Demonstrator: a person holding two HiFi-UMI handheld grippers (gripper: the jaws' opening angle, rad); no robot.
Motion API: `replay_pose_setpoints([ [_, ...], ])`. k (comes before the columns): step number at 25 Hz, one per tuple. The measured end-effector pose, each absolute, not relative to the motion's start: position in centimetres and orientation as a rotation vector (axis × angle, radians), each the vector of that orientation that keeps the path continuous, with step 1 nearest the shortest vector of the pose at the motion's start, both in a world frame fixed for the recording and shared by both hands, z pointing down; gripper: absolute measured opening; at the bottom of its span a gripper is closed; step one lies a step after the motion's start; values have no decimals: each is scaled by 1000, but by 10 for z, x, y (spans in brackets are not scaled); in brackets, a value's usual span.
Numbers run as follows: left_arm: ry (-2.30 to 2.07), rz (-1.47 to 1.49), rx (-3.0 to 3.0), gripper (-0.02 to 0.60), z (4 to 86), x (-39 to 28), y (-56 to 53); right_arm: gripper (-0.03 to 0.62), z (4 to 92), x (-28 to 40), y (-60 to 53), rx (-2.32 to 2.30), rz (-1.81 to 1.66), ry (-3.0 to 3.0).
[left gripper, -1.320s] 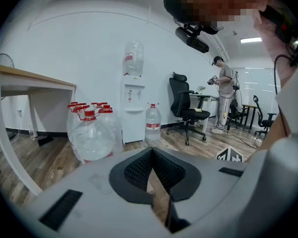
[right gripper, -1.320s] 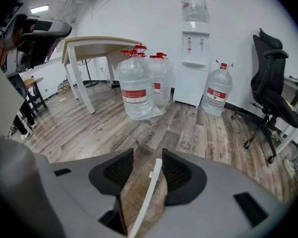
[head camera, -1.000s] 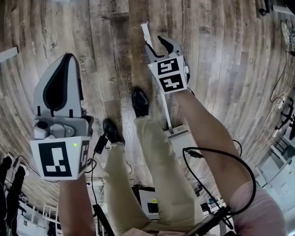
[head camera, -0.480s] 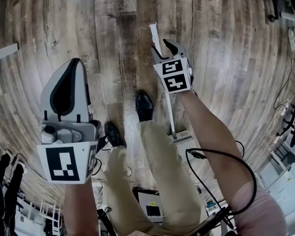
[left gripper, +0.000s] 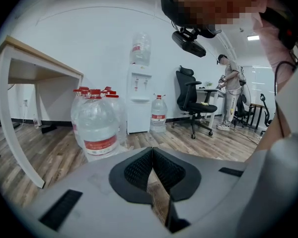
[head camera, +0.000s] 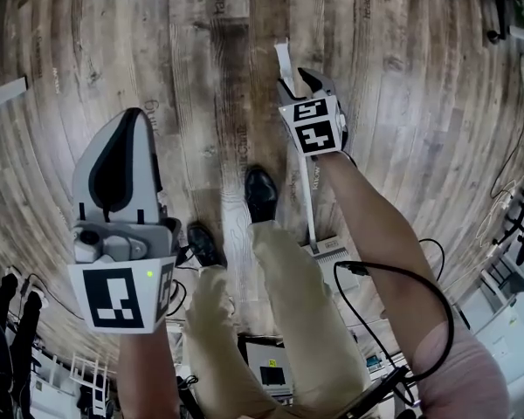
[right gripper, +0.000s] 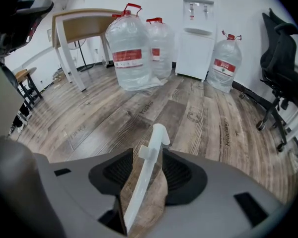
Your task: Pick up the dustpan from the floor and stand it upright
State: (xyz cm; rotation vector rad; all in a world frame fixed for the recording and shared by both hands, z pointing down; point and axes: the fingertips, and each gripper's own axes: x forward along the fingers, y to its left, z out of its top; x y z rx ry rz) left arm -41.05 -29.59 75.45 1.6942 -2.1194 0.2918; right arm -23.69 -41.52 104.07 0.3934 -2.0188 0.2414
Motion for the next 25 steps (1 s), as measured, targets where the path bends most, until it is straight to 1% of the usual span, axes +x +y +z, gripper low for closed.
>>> replay_pose_setpoints([
  [15, -2072, 334, 1696, 14, 782, -402, -287, 184, 1098, -235, -420, 373, 261, -1932],
  [19, -2067, 331, 1700, 12, 783, -399, -284, 167, 1106, -229, -421, 381, 291, -1901],
  [22, -2065, 330, 1699, 14, 784, -398, -281, 133, 1106, -230, -419, 384, 292, -1895],
  [25, -2065, 325, 1704, 14, 779, -398, -280, 126, 1103, -229, -418, 395, 302, -1881],
])
